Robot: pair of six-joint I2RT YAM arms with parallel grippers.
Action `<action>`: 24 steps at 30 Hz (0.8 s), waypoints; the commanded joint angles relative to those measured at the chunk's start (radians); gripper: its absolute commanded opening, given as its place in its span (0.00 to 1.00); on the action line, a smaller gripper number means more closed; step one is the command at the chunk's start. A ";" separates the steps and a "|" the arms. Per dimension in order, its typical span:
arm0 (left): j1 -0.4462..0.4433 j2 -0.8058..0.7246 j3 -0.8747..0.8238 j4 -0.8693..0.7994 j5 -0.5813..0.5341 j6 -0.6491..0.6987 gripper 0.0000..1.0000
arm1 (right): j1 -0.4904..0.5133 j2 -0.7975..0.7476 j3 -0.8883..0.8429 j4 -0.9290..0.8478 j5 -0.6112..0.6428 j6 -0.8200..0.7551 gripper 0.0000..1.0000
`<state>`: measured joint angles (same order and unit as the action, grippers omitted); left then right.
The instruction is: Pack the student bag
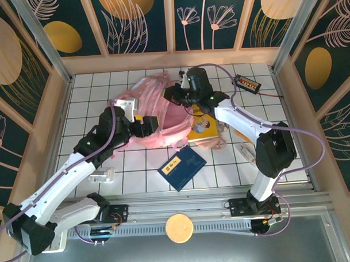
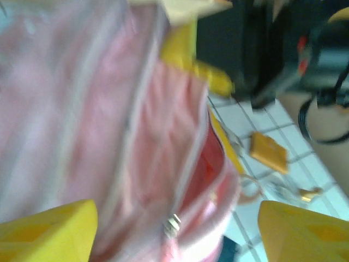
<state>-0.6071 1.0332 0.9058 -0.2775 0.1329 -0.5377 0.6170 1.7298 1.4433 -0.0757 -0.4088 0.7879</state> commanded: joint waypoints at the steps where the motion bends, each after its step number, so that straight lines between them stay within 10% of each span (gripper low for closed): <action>1: 0.005 0.043 -0.080 -0.028 0.204 -0.158 0.73 | 0.015 0.009 0.108 0.004 0.053 0.002 0.00; 24: 0.007 0.266 0.040 -0.159 0.172 0.024 0.35 | 0.046 0.027 0.157 -0.014 0.077 0.025 0.00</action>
<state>-0.6067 1.2785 0.9257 -0.4309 0.2871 -0.5301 0.6510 1.7687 1.5337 -0.1852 -0.3561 0.7994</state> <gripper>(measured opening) 0.363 0.071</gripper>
